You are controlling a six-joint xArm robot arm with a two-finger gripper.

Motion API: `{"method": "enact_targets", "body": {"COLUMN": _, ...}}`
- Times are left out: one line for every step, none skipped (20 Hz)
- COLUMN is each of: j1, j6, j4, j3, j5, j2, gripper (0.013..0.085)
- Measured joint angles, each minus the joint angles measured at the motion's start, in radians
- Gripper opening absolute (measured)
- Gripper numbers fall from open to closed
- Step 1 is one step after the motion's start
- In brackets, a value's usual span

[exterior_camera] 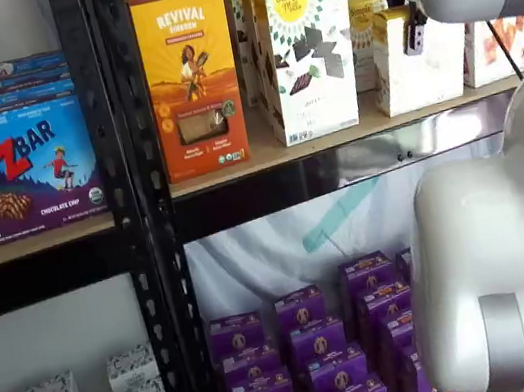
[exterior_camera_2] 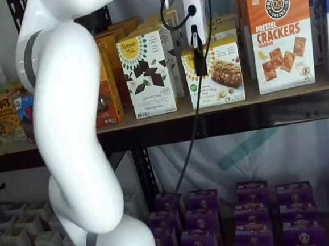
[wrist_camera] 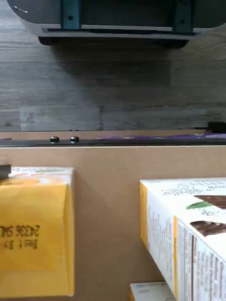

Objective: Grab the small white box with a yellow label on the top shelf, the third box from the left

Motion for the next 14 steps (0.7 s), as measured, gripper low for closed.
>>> {"method": "enact_targets", "body": {"j1": 0.000, "j6": 0.000, "j4": 0.000, "j3": 0.001, "j5": 0.000, "j2": -0.001, "gripper": 0.0370}}
{"method": "enact_targets", "body": {"j1": -0.001, "j6": -0.001, "j4": 0.000, "j3": 0.002, "j5": 0.001, "j2": -0.002, "gripper": 0.0370}}
{"method": "enact_targets", "body": {"j1": -0.001, "j6": -0.001, "j4": 0.001, "j3": 0.003, "j5": 0.002, "j2": -0.003, "gripper": 0.0370}}
{"method": "enact_targets", "body": {"j1": -0.002, "j6": -0.002, "j4": 0.002, "j3": 0.003, "j5": 0.003, "j2": -0.004, "gripper": 0.0370}}
{"method": "enact_targets", "body": {"j1": -0.004, "j6": -0.002, "j4": 0.004, "j3": 0.002, "j5": 0.006, "j2": -0.004, "gripper": 0.0330}}
{"method": "enact_targets", "body": {"j1": -0.004, "j6": -0.003, "j4": 0.004, "j3": 0.002, "j5": 0.009, "j2": -0.004, "gripper": 0.0330}}
{"method": "enact_targets", "body": {"j1": -0.005, "j6": -0.003, "j4": 0.004, "j3": 0.000, "j5": 0.013, "j2": -0.004, "gripper": 0.0330}}
{"method": "enact_targets", "body": {"j1": -0.005, "j6": -0.003, "j4": 0.005, "j3": -0.001, "j5": 0.018, "j2": -0.005, "gripper": 0.0330}}
{"method": "enact_targets", "body": {"j1": -0.006, "j6": -0.003, "j4": 0.006, "j3": -0.001, "j5": 0.022, "j2": -0.007, "gripper": 0.0330}}
{"method": "enact_targets", "body": {"j1": -0.006, "j6": -0.003, "j4": 0.005, "j3": -0.003, "j5": 0.027, "j2": -0.007, "gripper": 0.0330}}
{"method": "enact_targets", "body": {"j1": -0.006, "j6": -0.003, "j4": 0.004, "j3": -0.006, "j5": 0.036, "j2": -0.008, "gripper": 0.0330}}
{"method": "enact_targets", "body": {"j1": -0.006, "j6": -0.002, "j4": 0.002, "j3": -0.006, "j5": 0.043, "j2": -0.012, "gripper": 0.0330}}
{"method": "enact_targets", "body": {"j1": -0.005, "j6": -0.001, "j4": 0.000, "j3": -0.005, "j5": 0.050, "j2": -0.016, "gripper": 0.0330}}
{"method": "enact_targets", "body": {"j1": -0.005, "j6": -0.001, "j4": -0.001, "j3": -0.002, "j5": 0.056, "j2": -0.022, "gripper": 0.0330}}
